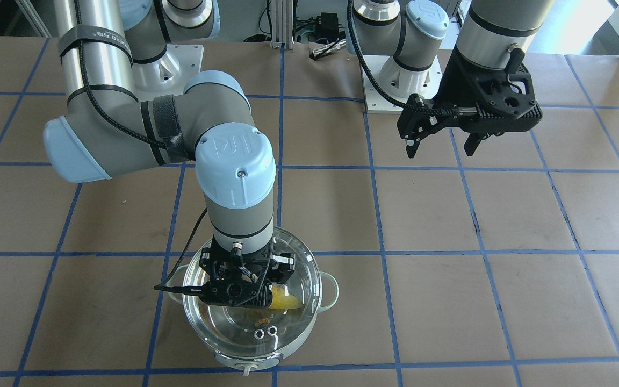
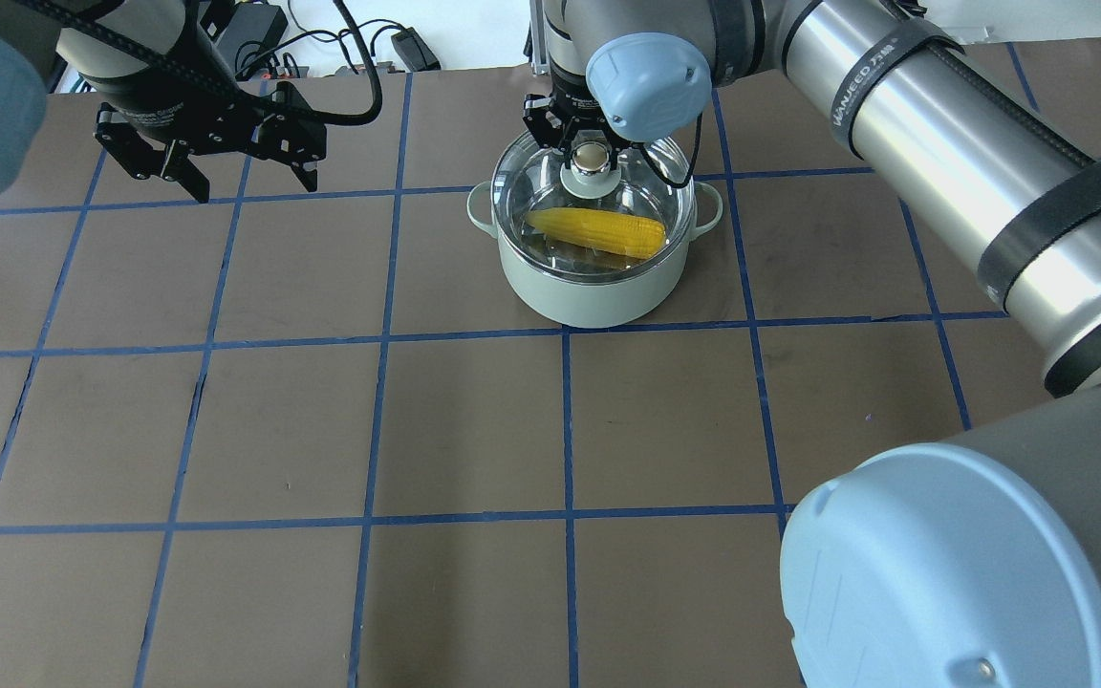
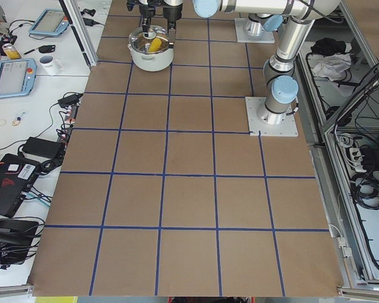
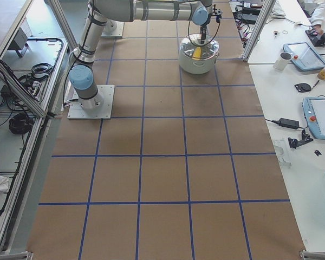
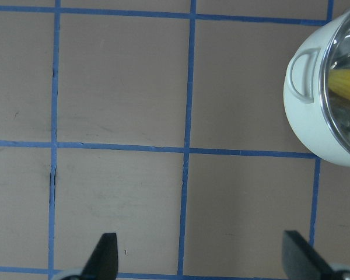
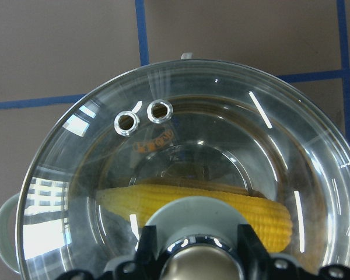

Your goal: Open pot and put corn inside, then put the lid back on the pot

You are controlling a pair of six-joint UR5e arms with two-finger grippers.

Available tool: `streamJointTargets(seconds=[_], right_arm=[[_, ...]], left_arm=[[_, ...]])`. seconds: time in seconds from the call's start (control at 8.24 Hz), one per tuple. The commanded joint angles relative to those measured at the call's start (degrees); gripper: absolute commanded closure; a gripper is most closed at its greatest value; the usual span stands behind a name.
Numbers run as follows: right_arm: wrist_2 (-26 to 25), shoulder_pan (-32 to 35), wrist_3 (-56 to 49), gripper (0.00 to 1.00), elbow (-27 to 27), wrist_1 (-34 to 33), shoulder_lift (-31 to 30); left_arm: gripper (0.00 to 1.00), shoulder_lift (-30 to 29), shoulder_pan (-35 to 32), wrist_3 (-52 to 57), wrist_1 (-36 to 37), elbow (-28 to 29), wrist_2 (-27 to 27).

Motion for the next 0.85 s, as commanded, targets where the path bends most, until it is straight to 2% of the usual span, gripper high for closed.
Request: streamJointTargets(seconds=[0.0, 0.24, 0.73], right_arm=[[0.39, 0.0, 0.64, 0.63, 0.1, 0.0, 0.08], [0.3, 0.0, 0.64, 0.63, 0.19, -0.09, 0.08], [0.21, 0.0, 0.9, 0.63, 0.54, -0.09, 0.08]], left_arm=[[0.0, -0.87, 0.16, -0.81, 1.29, 0.02, -0.1], [0.0, -1.05, 0.16, -0.81, 6.04, -0.16, -0.18], [0.0, -1.31, 0.16, -0.64, 6.14, -0.95, -0.18]])
